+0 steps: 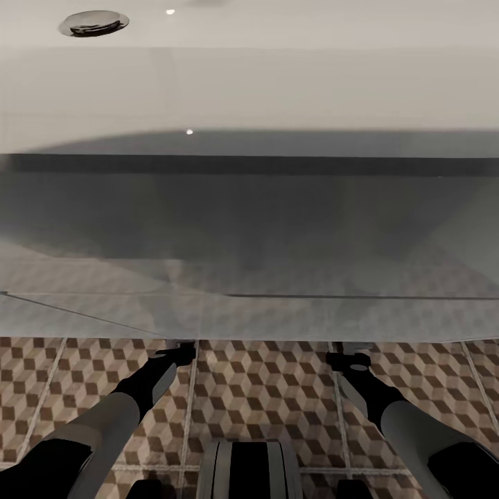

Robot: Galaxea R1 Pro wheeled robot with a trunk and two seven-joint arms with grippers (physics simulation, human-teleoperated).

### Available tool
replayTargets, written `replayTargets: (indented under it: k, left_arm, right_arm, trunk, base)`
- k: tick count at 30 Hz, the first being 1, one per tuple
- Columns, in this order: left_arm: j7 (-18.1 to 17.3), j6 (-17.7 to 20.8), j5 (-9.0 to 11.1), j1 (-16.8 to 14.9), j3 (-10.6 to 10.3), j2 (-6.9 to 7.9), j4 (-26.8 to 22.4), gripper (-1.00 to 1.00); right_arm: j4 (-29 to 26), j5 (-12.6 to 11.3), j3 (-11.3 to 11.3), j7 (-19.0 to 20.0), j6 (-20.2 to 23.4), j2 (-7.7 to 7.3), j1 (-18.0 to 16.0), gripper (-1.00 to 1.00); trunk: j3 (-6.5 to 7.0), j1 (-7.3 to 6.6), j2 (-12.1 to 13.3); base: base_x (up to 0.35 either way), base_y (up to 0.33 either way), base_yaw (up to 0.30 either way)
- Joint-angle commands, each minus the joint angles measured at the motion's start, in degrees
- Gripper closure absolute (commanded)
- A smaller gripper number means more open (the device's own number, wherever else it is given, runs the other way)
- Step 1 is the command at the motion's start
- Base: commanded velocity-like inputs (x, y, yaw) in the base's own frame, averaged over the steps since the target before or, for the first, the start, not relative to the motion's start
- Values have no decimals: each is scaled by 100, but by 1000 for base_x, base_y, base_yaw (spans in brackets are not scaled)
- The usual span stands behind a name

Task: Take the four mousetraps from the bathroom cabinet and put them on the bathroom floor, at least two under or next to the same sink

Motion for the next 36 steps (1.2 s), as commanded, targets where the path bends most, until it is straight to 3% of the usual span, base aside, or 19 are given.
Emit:
replayTargets:
  k: [1,36]
  left_arm:
    - [44,27,56,0,-49,4,-12,-100]
    - [44,-117,-9,7,-87,-3,-152,-100]
  right_arm:
    - [-12,-40,49,-35,23,-5,-1,-100]
    - [-12,-40,49,-35,23,-5,-1,-100]
  trunk:
    - [-3,-1,-1]
    - [-3,-1,-1]
  base:
    - [0,0,0]
    - [0,0,0]
